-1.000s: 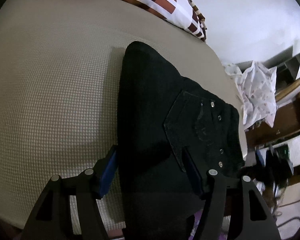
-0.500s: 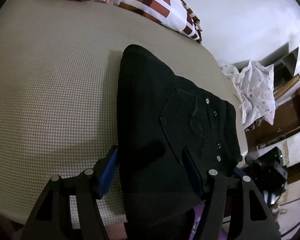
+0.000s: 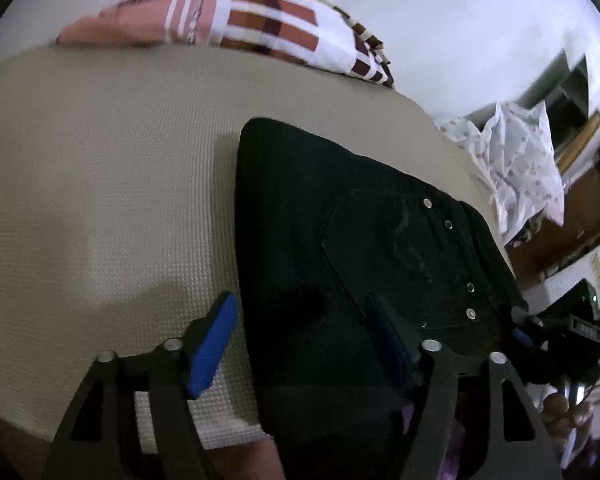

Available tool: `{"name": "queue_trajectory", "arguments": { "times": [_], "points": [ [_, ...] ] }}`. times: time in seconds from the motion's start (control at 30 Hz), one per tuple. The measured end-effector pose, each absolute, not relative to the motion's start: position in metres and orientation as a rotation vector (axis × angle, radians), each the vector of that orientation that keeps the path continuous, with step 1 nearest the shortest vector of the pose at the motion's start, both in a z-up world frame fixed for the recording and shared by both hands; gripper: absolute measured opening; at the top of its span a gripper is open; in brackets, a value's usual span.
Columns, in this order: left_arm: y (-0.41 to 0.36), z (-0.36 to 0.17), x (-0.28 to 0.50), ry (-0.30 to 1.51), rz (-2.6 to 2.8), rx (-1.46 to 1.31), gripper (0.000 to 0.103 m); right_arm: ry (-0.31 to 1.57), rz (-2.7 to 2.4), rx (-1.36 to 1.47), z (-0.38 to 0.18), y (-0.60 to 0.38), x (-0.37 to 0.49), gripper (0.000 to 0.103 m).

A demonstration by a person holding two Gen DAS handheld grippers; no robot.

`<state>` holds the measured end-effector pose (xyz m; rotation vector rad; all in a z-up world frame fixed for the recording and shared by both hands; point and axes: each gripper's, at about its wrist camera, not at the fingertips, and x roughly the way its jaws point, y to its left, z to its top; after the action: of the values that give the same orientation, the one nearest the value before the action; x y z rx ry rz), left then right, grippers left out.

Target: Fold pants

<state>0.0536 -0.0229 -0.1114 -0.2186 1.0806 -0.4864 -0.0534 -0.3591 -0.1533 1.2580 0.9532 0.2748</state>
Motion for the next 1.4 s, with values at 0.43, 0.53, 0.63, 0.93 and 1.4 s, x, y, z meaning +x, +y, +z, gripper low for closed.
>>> {"name": "queue_trajectory", "arguments": {
  "times": [0.43,0.53,0.63,0.93,1.4],
  "points": [
    [-0.039,-0.137,0.047,1.132,-0.484,-0.138,0.072,0.999,0.274,1.402,-0.195,-0.371,-0.058,0.019],
    [-0.039,-0.14,0.048,1.148,-0.491,-0.17,0.072,0.972,0.256,1.352,-0.178,-0.379,-0.064,0.022],
    [-0.04,-0.14,0.049,1.151,-0.494,-0.178,0.072,0.963,0.201,1.31,-0.168,-0.389,-0.068,0.048],
    [-0.04,-0.142,0.05,1.162,-0.498,-0.191,0.072,1.061,0.236,1.27,-0.179,-0.367,-0.051,0.06],
    [-0.039,-0.145,0.051,1.186,-0.507,-0.23,0.072,1.101,0.267,1.192,-0.165,-0.36,-0.029,0.073]
  ]
}}
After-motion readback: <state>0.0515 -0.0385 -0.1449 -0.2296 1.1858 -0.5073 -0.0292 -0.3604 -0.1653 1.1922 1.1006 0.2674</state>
